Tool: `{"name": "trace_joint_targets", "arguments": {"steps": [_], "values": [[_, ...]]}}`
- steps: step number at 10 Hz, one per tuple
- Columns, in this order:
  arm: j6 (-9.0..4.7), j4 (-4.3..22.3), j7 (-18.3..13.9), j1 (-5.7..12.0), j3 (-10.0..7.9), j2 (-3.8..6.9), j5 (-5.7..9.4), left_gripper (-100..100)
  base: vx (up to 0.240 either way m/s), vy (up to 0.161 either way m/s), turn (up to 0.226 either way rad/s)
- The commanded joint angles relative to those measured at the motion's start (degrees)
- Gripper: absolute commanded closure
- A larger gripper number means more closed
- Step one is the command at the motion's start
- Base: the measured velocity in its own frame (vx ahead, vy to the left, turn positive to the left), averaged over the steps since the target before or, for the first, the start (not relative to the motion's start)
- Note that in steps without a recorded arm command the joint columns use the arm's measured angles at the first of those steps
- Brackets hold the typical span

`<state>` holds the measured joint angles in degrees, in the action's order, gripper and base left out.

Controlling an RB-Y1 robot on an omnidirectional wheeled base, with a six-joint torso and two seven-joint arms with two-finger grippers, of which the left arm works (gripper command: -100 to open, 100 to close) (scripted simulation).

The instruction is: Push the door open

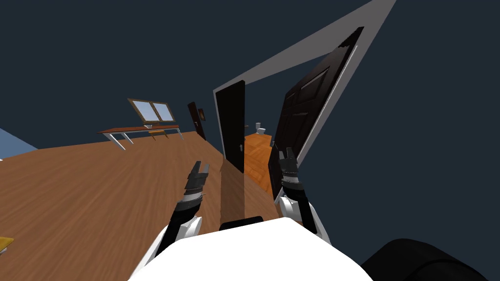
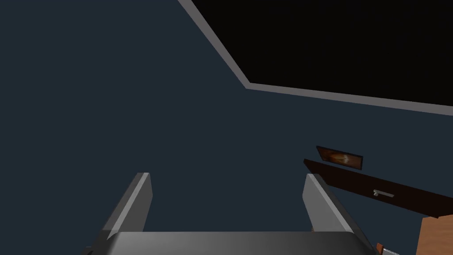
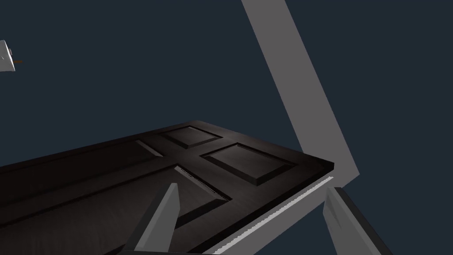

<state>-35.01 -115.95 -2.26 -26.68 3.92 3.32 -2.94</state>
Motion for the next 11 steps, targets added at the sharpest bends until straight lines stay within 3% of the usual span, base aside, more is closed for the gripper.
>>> {"name": "trace_joint_targets", "arguments": {"steps": [1,11], "values": [[-0.31,1.60,-0.17,0.54,0.25,0.27,-0.07,-100,0.097,0.033,-0.064],[-2.04,14.86,-1.14,6.51,1.94,1.52,-0.71,-100,0.102,0.050,-0.071]]}}
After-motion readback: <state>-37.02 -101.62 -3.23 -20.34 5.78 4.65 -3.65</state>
